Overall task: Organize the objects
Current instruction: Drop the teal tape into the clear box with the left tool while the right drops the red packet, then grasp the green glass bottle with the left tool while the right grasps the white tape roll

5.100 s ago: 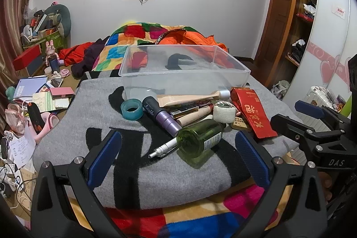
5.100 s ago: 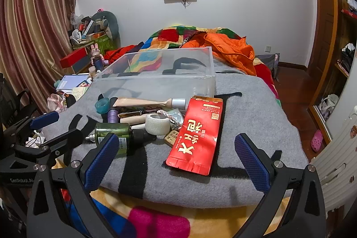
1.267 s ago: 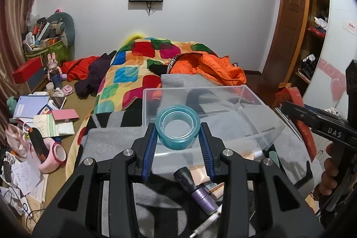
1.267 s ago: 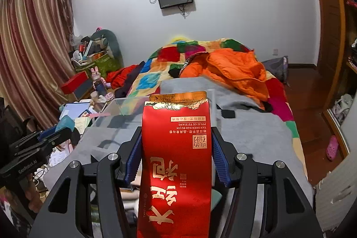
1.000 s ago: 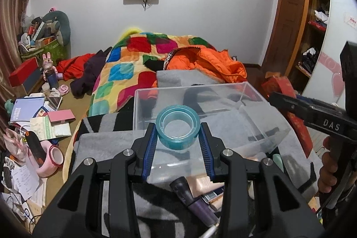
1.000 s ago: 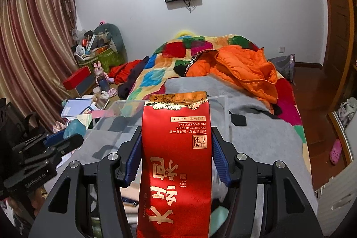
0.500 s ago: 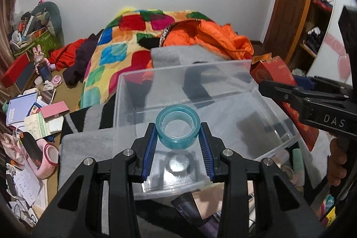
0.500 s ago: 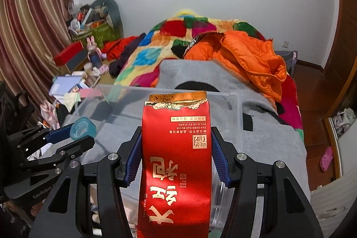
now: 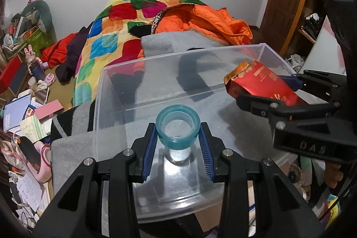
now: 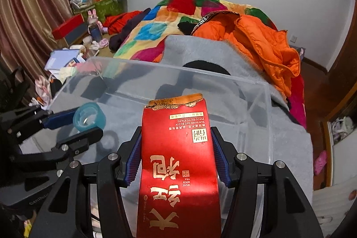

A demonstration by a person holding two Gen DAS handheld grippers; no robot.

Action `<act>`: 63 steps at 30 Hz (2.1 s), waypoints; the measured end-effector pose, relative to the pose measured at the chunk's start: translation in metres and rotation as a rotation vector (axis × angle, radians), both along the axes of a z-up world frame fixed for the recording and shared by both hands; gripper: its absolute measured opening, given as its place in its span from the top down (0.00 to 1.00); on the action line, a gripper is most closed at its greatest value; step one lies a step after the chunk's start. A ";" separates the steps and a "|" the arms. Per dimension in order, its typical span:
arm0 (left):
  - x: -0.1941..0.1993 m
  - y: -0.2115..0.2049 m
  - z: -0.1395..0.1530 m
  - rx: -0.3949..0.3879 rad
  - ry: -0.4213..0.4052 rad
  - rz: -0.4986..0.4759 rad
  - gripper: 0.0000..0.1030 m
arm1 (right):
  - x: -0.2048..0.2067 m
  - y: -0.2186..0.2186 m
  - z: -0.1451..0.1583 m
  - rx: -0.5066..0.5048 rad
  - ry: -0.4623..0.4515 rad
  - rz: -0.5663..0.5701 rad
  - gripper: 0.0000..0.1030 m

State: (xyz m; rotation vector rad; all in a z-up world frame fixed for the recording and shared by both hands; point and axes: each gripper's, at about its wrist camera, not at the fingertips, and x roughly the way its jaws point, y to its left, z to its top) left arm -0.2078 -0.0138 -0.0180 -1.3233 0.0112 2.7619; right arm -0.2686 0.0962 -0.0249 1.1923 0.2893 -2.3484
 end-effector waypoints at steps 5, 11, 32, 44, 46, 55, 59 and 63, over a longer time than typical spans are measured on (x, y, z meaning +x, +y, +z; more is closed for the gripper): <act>-0.004 0.000 -0.002 -0.013 -0.005 0.006 0.63 | 0.001 -0.007 -0.003 0.044 0.009 0.017 0.49; -0.003 -0.005 -0.001 0.001 -0.012 0.014 0.63 | 0.008 -0.008 -0.001 0.067 0.034 0.029 0.49; 0.095 -0.002 0.060 0.037 0.194 0.030 0.20 | 0.091 0.040 0.048 -0.078 0.183 0.020 0.27; 0.145 0.015 0.039 0.068 0.165 0.008 0.19 | 0.135 0.075 0.027 -0.151 0.125 -0.027 0.27; 0.151 0.022 0.031 0.065 0.149 -0.008 0.19 | 0.141 0.077 0.019 -0.155 0.103 -0.026 0.27; 0.168 0.045 0.004 0.090 0.099 -0.063 0.19 | 0.163 0.086 -0.008 -0.173 0.046 -0.044 0.27; 0.170 0.054 -0.005 0.094 0.101 -0.081 0.26 | 0.170 0.088 -0.012 -0.178 0.044 -0.040 0.27; 0.168 0.055 -0.013 0.107 0.080 -0.090 0.40 | 0.172 0.086 -0.015 -0.182 0.039 -0.032 0.31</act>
